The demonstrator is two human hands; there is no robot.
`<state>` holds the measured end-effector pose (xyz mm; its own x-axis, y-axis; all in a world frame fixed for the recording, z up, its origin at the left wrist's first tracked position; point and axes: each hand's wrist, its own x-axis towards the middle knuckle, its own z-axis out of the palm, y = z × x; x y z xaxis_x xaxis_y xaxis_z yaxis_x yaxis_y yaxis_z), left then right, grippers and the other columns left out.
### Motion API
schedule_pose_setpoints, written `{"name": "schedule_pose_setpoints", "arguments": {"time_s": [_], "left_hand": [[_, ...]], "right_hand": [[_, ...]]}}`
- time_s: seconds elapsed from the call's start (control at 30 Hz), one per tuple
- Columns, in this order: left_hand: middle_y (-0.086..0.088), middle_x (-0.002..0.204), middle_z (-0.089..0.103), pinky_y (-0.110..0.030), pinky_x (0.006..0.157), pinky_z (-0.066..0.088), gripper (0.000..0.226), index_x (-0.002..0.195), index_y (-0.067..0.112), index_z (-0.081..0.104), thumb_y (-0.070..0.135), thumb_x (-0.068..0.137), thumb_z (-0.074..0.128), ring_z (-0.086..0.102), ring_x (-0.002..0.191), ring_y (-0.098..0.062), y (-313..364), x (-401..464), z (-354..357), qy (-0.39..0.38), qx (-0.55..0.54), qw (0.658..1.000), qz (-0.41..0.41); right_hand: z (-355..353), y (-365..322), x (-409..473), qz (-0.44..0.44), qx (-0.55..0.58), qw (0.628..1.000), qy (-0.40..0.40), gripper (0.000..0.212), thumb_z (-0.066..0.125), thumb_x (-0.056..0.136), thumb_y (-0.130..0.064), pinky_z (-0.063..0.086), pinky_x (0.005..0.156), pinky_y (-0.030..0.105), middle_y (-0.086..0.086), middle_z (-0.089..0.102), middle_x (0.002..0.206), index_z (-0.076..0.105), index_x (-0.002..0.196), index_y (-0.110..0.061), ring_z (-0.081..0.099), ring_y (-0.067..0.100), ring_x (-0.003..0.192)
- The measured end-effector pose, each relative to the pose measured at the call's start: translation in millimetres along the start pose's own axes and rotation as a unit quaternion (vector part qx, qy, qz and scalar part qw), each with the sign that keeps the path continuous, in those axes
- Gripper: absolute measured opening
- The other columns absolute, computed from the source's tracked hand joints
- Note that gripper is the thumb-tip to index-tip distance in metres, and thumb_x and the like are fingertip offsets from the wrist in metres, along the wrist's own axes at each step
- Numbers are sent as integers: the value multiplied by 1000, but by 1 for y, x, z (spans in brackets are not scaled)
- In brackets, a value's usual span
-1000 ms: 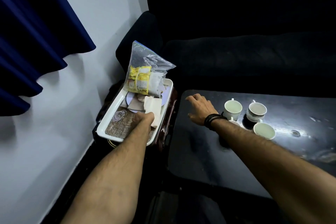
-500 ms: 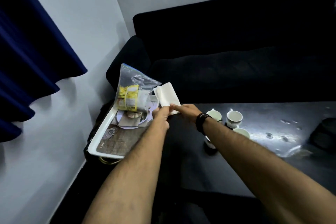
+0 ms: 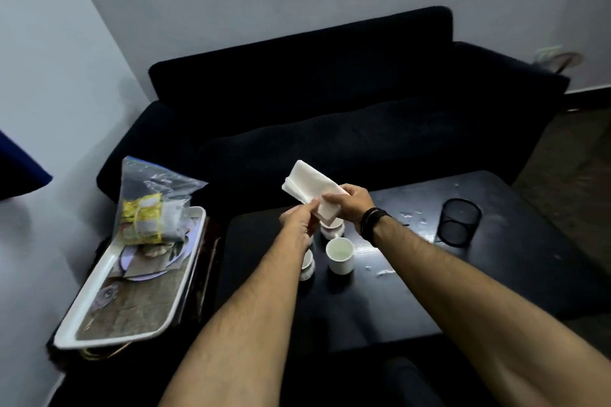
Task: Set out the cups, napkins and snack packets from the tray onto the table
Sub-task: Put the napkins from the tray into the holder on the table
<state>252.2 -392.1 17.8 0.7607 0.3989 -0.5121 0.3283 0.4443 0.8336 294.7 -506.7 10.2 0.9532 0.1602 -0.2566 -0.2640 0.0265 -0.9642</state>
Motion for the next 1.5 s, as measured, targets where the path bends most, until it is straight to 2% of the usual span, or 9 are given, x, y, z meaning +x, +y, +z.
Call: {"name": "schedule_pose_setpoints", "arguments": {"time_s": [0.17,0.3,0.47,0.6,0.8,1.0,1.23,1.4,1.5], "left_hand": [[-4,73,67,-23,54,40,19,83,12,65,29,87,72,57,58,-12,-30,-10,54,-56,104,993,-29],[-5,71,66,-22,51,35,20,78,13,61,27,92,66,54,54,-12,-52,-8,80,-73,228,971,11],[-2,68,64,-20,47,34,10,88,15,66,25,90,67,54,54,-10,-74,-11,108,-102,330,936,60],[-2,68,64,-13,39,39,9,87,20,64,27,88,69,54,53,-9,-84,-11,126,-120,362,921,85],[-4,78,68,-20,51,42,15,97,19,65,32,90,68,57,61,-11,-95,-5,138,-131,384,910,89],[-6,80,69,-14,40,41,18,99,19,66,35,92,63,60,64,-13,-107,9,136,-115,389,910,89],[-4,76,69,-21,51,39,22,103,17,68,33,95,56,60,62,-13,-124,29,123,-122,408,901,84],[1,70,67,-20,50,39,20,98,20,67,36,95,55,60,61,-10,-128,38,122,-118,419,896,85],[2,70,69,-20,52,41,20,93,23,67,40,94,56,61,62,-10,-131,39,124,-128,431,889,89]], "right_hand": [[-85,-12,0,-29,-28,985,168,16,76,76,-6,50,56,34,11,64,87,63,82,-14,60,23,77],[-171,-27,2,-40,-145,957,248,25,74,74,-17,55,90,36,10,73,101,71,98,-15,66,24,98],[-255,-39,-11,-27,-293,917,272,24,66,77,-12,48,85,25,10,74,102,75,100,-16,66,25,104],[-293,-46,-18,-18,-349,898,268,25,61,81,-9,45,83,22,12,73,103,75,101,-15,66,27,106],[-305,-40,-10,-26,-404,882,240,26,65,80,-9,52,88,32,15,73,103,75,103,-15,66,29,103],[-296,-23,15,-17,-461,865,198,33,63,76,-5,60,74,37,14,71,102,74,103,-19,69,31,92],[-292,-2,44,7,-549,826,129,24,54,81,-8,54,84,38,17,69,111,69,99,-13,64,36,104],[-286,7,54,22,-531,837,130,23,70,74,-9,52,73,30,14,70,105,71,96,-16,66,31,98],[-281,15,59,14,-533,833,145,30,73,75,-12,53,80,35,14,68,112,69,104,-17,64,33,104]]}}
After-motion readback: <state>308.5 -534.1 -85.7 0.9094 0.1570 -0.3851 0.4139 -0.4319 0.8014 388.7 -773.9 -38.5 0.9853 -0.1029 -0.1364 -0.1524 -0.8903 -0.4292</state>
